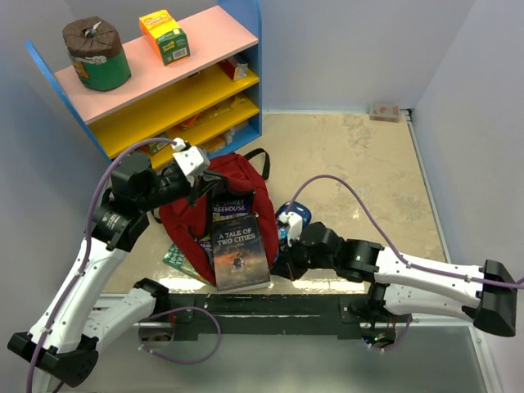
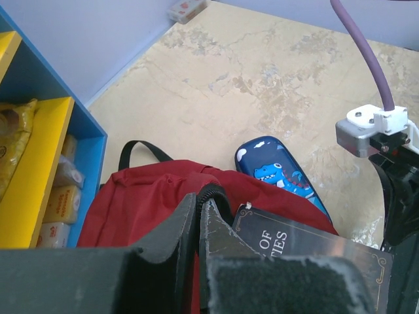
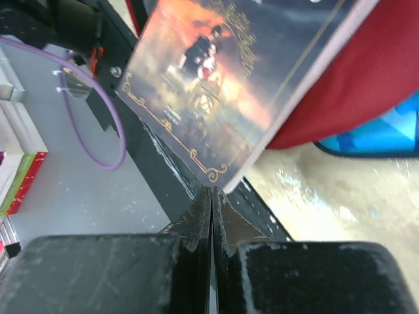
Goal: Pack the student bag
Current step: Place the book in the student bag.
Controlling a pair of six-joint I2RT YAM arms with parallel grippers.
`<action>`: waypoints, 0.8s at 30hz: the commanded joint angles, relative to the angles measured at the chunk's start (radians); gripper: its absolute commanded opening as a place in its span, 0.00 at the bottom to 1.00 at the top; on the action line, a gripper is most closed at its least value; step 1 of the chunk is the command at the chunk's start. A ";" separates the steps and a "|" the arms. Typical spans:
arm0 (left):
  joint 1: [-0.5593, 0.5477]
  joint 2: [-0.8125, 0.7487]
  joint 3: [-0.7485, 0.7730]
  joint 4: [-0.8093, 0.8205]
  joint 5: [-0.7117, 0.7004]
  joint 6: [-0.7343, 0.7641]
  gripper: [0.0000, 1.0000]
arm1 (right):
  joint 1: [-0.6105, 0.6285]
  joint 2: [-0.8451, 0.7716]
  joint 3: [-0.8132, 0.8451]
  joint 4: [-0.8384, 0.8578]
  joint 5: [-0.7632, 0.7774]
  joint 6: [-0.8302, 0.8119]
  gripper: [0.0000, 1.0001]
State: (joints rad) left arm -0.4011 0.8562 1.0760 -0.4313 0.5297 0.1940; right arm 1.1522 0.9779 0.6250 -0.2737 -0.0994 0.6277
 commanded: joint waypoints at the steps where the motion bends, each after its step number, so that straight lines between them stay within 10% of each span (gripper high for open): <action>1: 0.004 0.003 0.075 0.086 0.064 0.007 0.06 | 0.024 -0.031 -0.047 0.143 -0.077 -0.049 0.00; 9: 0.004 0.017 0.079 0.072 0.072 0.018 0.05 | 0.213 0.004 -0.025 0.148 -0.031 -0.094 0.00; 15: 0.004 0.015 0.061 0.040 0.087 0.056 0.07 | 0.230 0.332 0.076 0.105 -0.045 -0.178 0.00; 24: 0.002 0.001 0.047 0.031 0.179 0.081 0.07 | 0.189 0.449 0.243 0.204 0.297 -0.247 0.00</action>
State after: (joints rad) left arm -0.4004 0.8837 1.0908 -0.4541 0.6079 0.2485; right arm 1.3788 1.4261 0.7502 -0.1787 0.0029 0.4545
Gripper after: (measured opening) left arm 0.076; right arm 0.007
